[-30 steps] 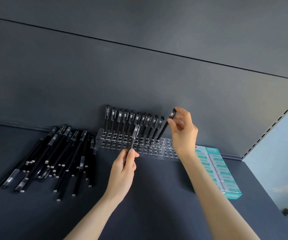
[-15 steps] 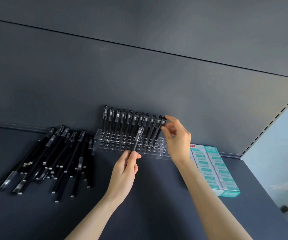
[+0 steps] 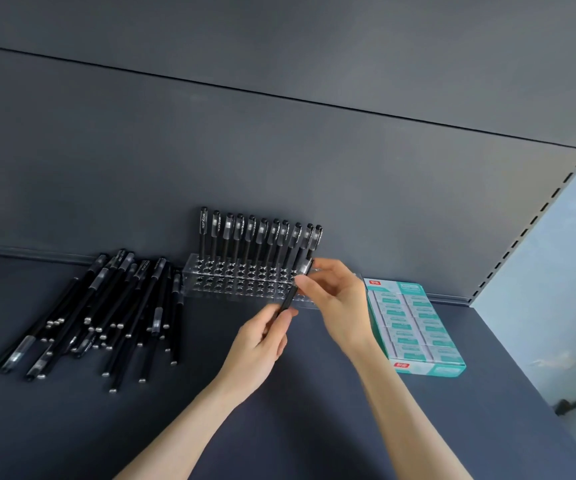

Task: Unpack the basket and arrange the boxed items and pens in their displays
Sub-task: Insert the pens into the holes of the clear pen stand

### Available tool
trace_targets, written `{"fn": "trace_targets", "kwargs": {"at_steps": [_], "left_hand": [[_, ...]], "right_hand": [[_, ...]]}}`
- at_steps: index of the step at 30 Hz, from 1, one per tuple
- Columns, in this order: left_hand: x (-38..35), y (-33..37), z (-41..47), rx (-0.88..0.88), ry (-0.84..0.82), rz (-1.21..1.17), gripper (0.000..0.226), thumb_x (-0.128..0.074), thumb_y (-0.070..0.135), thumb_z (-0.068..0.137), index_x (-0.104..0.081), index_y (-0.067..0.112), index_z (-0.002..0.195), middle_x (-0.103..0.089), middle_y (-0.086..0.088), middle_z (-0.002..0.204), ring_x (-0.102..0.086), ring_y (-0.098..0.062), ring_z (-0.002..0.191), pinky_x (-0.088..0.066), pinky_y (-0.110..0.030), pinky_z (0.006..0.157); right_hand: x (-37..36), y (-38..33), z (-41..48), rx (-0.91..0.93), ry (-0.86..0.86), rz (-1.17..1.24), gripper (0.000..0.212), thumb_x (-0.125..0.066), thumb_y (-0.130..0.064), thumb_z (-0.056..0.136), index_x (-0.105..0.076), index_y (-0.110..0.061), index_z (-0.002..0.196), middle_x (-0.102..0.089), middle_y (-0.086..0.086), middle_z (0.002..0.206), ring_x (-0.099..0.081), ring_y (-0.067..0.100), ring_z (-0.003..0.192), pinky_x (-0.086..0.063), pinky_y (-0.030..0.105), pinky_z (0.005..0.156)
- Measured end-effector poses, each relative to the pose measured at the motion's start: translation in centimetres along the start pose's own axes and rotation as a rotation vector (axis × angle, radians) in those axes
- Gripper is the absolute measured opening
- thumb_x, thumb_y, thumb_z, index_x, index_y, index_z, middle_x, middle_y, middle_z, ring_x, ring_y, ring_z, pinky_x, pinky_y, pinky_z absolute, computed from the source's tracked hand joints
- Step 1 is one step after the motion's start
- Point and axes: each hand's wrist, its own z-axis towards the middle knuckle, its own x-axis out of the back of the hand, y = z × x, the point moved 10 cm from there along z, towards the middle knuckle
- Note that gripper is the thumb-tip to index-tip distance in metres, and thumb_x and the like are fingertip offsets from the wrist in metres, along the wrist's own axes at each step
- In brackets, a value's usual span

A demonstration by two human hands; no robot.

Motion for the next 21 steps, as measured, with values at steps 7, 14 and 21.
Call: {"fn": "trace_targets", "kwargs": {"at_steps": [7, 14, 21], "left_hand": [[1.8, 0.3, 0.0, -0.037, 0.093, 0.260, 0.009, -0.058, 0.024, 0.093, -0.061, 0.031, 0.095, -0.067, 0.005, 0.087, -0.060, 0.000, 0.074, -0.045, -0.015, 0.070], [11.1, 3.0, 1.2, -0.024, 0.622, 0.592, 0.070, -0.077, 0.031, 0.078, -0.045, 0.001, 0.132, -0.039, -0.016, 0.135, -0.034, -0.030, 0.126, -0.030, -0.041, 0.106], [12.3, 0.7, 3.7, 0.067, 0.582, 0.479, 0.100, -0.078, 0.041, 0.074, -0.023, -0.001, 0.145, -0.023, -0.015, 0.149, -0.026, -0.029, 0.138, -0.029, -0.038, 0.110]], "right_hand": [[2.3, -1.1, -0.4, 0.084, 0.117, -0.031, 0.028, -0.069, -0.009, 0.083, -0.060, -0.030, 0.100, -0.070, -0.001, 0.072, -0.069, 0.021, 0.069, -0.056, 0.033, 0.070], [6.1, -4.8, 1.2, 0.270, 0.370, -0.247, 0.043, -0.069, -0.019, 0.084, -0.053, -0.057, 0.095, -0.066, -0.010, 0.071, -0.067, 0.018, 0.070, -0.053, 0.034, 0.073], [6.8, -4.7, 4.0, 0.294, 0.449, -0.327, 0.028, -0.065, -0.019, 0.086, -0.057, -0.033, 0.110, -0.065, -0.009, 0.075, -0.066, 0.015, 0.071, -0.048, 0.020, 0.074]]}}
